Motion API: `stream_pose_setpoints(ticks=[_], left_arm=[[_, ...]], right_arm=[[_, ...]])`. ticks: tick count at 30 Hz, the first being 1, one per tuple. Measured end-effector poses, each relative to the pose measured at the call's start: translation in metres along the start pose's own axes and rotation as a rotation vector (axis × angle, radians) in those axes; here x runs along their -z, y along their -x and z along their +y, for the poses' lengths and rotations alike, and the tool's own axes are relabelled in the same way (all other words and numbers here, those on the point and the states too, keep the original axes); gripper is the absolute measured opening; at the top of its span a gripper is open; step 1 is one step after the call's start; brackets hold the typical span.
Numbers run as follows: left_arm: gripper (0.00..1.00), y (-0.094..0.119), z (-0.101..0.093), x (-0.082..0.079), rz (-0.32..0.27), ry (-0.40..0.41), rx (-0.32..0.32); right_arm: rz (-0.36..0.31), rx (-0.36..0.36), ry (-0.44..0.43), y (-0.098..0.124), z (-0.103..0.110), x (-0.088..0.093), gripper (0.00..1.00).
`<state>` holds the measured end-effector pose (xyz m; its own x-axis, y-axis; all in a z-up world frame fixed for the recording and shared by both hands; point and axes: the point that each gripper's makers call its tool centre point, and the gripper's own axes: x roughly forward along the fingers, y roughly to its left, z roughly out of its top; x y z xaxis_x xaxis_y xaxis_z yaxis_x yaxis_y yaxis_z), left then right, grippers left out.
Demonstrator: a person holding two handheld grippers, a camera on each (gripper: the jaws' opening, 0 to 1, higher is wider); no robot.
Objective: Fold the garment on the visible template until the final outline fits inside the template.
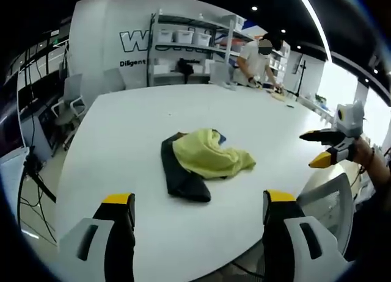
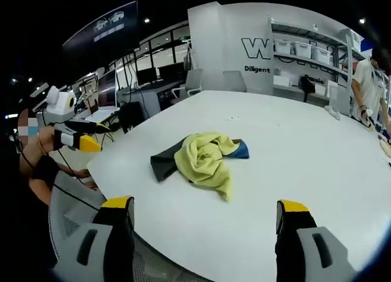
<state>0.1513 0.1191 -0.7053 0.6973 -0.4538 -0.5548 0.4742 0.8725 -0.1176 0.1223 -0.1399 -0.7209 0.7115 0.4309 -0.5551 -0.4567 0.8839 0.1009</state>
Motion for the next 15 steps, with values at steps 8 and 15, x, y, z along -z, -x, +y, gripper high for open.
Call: stream_pose_setpoints(ticks=[8,15], left_arm=[[0.84,-0.0006,0.0003,-0.0006,0.002,-0.006,0.002],[0.83,-0.0015,0.0013,-0.0011,0.004,-0.008,0.002]], right_arm=[[-0.022,0.008,-0.015,0.0025,-0.0028,-0.0039,0.96],[-0.03,0.008,-0.027,0.0039,-0.004,-0.0063,0.96]])
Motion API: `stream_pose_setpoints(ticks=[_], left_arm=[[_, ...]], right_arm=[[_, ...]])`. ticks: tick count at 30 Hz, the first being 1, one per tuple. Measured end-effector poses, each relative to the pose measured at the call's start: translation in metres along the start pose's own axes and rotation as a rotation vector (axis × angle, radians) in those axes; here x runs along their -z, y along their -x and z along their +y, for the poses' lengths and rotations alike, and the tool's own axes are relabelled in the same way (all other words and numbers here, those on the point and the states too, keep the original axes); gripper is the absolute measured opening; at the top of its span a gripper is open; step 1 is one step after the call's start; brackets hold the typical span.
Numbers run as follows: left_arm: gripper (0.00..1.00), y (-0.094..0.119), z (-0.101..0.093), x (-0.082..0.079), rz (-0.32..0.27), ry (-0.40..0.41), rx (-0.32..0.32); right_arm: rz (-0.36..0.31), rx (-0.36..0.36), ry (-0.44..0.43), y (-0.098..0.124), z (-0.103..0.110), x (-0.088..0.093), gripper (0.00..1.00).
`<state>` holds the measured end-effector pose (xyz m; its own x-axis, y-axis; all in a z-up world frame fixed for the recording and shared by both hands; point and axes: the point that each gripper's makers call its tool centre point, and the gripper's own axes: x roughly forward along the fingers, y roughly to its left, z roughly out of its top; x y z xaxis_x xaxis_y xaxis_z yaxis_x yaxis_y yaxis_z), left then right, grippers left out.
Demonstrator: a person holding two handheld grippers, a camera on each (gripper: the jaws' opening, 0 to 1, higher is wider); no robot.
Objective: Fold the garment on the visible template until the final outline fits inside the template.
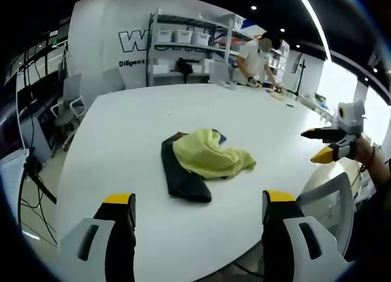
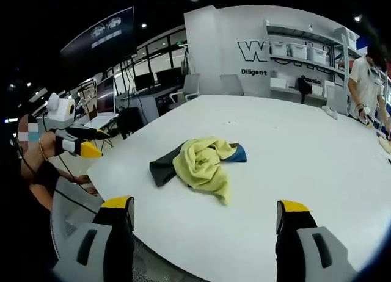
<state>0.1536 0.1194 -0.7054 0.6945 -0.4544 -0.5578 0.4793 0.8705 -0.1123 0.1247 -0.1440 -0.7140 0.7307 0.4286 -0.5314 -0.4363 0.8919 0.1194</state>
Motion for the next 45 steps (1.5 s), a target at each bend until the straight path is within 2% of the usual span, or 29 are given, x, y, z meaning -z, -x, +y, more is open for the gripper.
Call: stream_pose_setpoints(ticks=[10,15,26,45], left_arm=[[0.83,-0.003,0.001,-0.004,-0.01,0.005,-0.001],[0.83,-0.005,0.004,-0.004,0.001,0.0,-0.003],[0.82,-0.01,0.012,-0.005,0.005,0.011,-0.015],[0.8,-0.032,0.026,-0.005,0.021,0.051,-0.014]], right_arm=[[0.0,-0.016,-0.01,-0.001,0.002,-0.001,0.94],[-0.03,-0.03,-0.055,-0.001,0.0,-0.007,0.93],[-0.018,-0.013,-0.054,-0.006,-0.007,-0.007,0.92],[0.007,-0.035,-0.035,-0.037,-0.02,-0.022,0.91]])
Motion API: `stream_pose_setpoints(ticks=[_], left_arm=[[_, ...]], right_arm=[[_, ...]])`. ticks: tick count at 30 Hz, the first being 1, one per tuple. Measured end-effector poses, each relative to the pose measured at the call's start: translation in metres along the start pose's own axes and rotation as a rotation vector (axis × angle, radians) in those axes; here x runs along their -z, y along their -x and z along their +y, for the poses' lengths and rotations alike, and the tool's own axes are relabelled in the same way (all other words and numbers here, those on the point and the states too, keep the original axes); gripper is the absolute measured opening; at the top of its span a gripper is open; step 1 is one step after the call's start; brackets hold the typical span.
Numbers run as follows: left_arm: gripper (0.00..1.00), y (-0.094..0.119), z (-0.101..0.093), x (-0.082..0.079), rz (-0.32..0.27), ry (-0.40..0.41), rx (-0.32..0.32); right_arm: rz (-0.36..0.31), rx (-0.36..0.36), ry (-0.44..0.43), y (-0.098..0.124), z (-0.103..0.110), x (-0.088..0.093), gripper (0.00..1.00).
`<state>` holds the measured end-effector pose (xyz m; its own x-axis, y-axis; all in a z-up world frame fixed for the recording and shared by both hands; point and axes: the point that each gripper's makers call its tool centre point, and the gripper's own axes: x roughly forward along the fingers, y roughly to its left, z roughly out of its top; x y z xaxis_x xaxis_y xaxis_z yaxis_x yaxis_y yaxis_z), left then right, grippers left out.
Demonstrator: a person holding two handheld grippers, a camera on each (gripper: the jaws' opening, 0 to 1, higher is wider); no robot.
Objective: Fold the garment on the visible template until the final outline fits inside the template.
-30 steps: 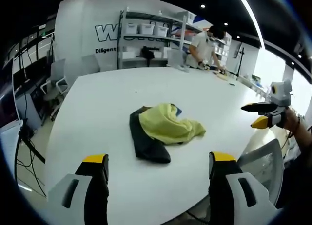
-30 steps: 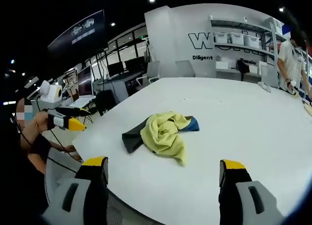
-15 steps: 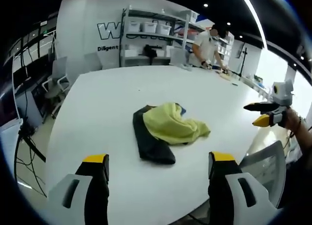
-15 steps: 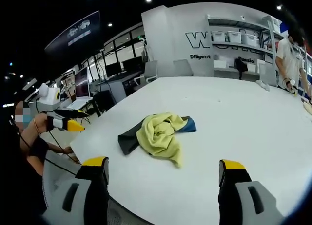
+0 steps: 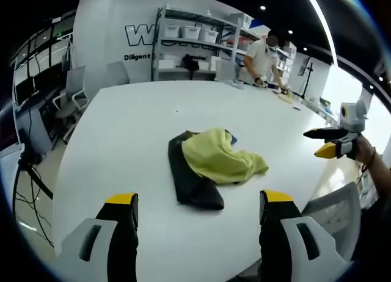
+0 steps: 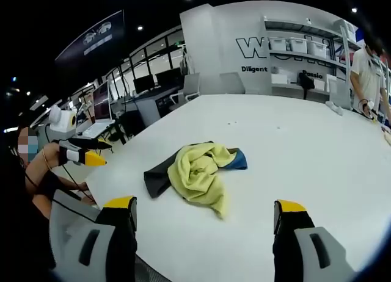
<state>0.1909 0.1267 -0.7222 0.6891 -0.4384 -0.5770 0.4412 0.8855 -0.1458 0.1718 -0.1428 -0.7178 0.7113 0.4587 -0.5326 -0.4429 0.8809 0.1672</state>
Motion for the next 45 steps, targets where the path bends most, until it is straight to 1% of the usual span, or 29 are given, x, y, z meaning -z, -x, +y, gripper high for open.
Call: stream_pose_setpoints(ticks=[2,6,9,12,14,17,21,24,29,32,34,35,37,38,40,42,45], left_arm=[[0.8,-0.003,0.003,0.0,0.002,0.003,-0.009],[0.78,-0.01,0.006,0.002,0.02,0.004,-0.006],[0.77,-0.016,0.009,0.003,0.023,0.009,-0.008],[0.74,-0.023,0.009,0.004,0.029,0.011,-0.003],[0.74,-0.026,0.01,0.004,0.029,0.009,-0.003],[0.73,-0.033,0.011,0.001,0.013,-0.017,-0.007],[0.7,-0.04,0.013,0.003,0.03,-0.023,-0.009],[0.69,-0.046,0.014,0.004,0.03,-0.021,-0.007],[0.66,-0.055,0.017,0.01,0.046,-0.012,-0.009],[0.62,-0.062,0.018,0.014,0.06,-0.015,-0.008],[0.61,-0.068,0.021,0.018,0.073,-0.013,-0.014],[0.61,-0.07,0.022,0.019,0.073,-0.012,-0.015],[0.58,-0.075,0.024,0.023,0.08,-0.014,-0.017],[0.56,-0.078,0.028,0.026,0.083,-0.025,-0.036],[0.55,-0.081,0.03,0.027,0.07,-0.035,-0.05],[0.55,-0.084,0.031,0.027,0.058,-0.014,-0.049],[0.54,-0.089,0.031,0.03,0.055,-0.005,-0.044]], right_arm=[[0.003,0.0,0.008,-0.003,-0.001,-0.001,0.91],[0.011,-0.009,0.014,-0.015,-0.005,-0.003,0.89],[0.008,-0.018,0.01,-0.021,-0.007,-0.006,0.88],[-0.004,-0.035,-0.013,-0.032,-0.01,-0.011,0.86],[-0.005,-0.034,-0.011,-0.035,-0.013,-0.012,0.86],[-0.019,-0.027,-0.006,-0.043,-0.023,-0.016,0.85],[-0.024,-0.044,-0.027,-0.05,-0.03,-0.017,0.84],[-0.023,-0.04,-0.035,-0.054,-0.036,-0.016,0.83],[-0.022,-0.041,-0.047,-0.061,-0.043,-0.015,0.8],[-0.019,-0.041,-0.043,-0.067,-0.046,-0.013,0.77],[-0.043,-0.02,-0.018,-0.07,-0.052,-0.016,0.71],[-0.043,-0.02,-0.012,-0.072,-0.053,-0.016,0.7],[-0.052,-0.019,-0.02,-0.077,-0.056,-0.017,0.71],[-0.055,-0.027,-0.02,-0.08,-0.057,-0.018,0.71],[-0.054,-0.026,-0.022,-0.084,-0.059,-0.017,0.7],[-0.059,-0.031,-0.024,-0.088,-0.06,-0.018,0.7],[-0.042,-0.03,-0.02,-0.096,-0.062,-0.014,0.7]])
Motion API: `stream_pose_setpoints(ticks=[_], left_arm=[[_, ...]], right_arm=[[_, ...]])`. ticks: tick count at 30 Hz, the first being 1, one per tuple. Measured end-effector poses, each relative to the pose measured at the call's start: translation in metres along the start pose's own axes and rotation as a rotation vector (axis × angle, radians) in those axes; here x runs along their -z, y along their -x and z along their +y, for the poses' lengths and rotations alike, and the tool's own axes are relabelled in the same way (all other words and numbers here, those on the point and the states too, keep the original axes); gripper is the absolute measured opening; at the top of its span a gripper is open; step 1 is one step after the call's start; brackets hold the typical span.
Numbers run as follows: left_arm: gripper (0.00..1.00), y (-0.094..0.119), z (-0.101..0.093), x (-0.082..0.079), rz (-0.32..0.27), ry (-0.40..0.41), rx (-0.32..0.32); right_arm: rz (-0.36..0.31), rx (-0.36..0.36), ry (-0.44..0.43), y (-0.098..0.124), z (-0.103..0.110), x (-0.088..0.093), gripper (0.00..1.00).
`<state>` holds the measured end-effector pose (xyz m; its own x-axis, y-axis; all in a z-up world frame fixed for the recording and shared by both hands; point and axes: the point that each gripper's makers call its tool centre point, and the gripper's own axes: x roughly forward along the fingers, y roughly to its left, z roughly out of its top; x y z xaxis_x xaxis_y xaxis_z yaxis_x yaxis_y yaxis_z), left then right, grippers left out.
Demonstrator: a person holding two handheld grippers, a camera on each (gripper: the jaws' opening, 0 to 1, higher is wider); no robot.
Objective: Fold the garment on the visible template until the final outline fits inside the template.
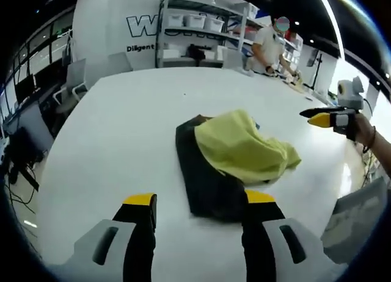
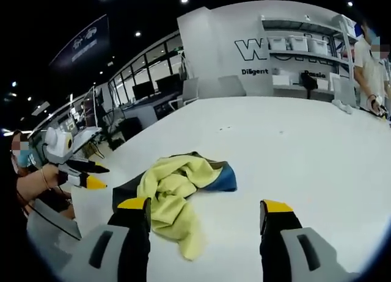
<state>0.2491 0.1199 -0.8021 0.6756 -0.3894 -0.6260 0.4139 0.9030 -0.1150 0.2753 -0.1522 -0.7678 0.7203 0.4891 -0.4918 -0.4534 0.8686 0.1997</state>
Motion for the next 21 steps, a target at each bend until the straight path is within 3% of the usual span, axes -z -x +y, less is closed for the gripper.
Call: stream_pose_setpoints(ticks=[21], left_arm=[[0.52,-0.039,-0.006,0.018,0.047,-0.015,0.037]], right_arm=[[0.048,-0.005,-0.007,-0.051,-0.025,0.018,0.69]])
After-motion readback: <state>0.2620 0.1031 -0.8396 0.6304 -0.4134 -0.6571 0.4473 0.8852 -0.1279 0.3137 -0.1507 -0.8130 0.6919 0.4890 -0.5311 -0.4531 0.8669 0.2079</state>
